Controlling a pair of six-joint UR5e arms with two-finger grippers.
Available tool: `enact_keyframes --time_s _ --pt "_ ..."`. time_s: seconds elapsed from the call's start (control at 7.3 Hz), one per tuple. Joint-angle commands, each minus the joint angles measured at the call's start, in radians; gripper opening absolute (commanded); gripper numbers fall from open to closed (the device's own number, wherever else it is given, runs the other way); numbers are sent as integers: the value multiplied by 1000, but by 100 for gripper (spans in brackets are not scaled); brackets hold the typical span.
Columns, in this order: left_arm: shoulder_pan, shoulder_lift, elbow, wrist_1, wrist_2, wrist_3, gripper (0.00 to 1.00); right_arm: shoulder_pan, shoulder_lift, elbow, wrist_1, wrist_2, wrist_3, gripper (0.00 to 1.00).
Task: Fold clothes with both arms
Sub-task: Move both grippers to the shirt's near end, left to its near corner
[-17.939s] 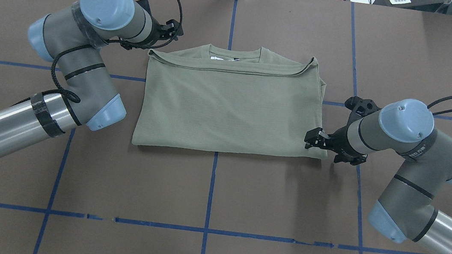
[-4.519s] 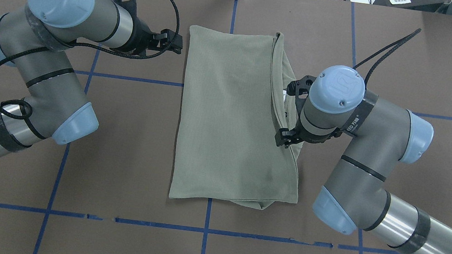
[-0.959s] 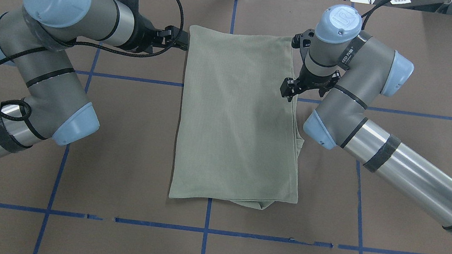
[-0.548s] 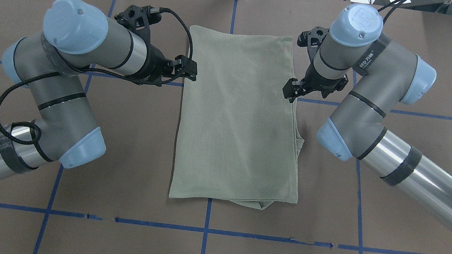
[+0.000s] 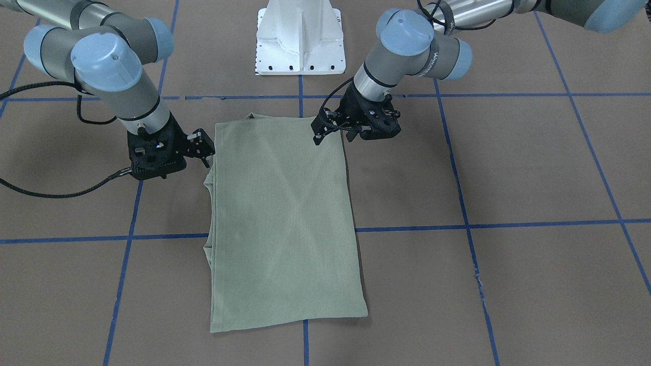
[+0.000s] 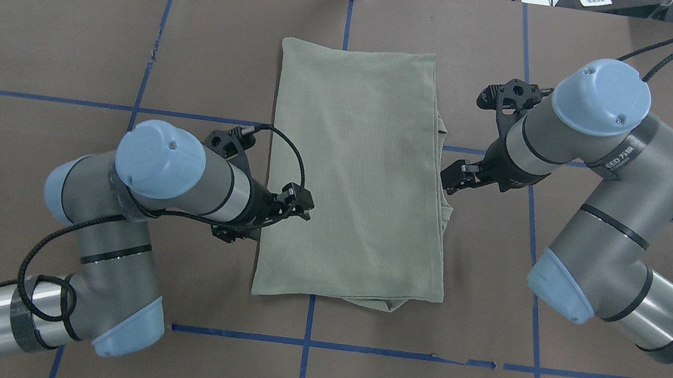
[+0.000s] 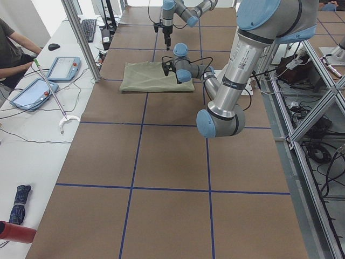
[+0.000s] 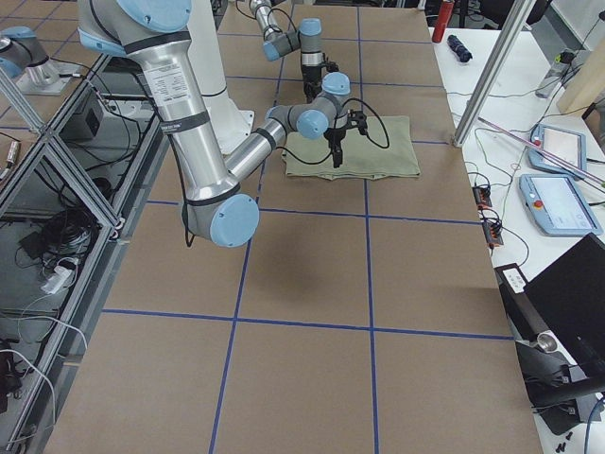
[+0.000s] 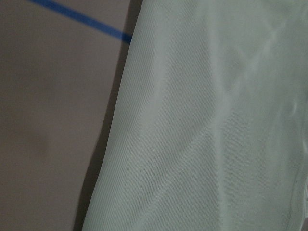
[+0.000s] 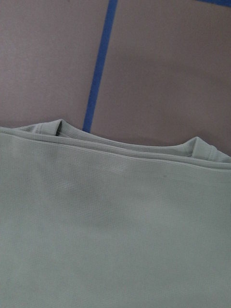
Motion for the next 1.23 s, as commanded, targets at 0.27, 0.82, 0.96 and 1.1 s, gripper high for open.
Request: enact_keyframes --time_s 0.27,0.82,0.96,1.1 --pt "96 6 -50 198 65 -70 98 -18 -21 29 -1 5 36 100" --pt "124 6 -32 199 100 -69 97 -24 -19 26 -1 4 36 100" --pt "124 6 -27 199 100 -69 94 -24 -19 26 1 4 36 100" --pt "125 6 -19 198 101 -69 91 -26 -19 24 -1 4 36 100"
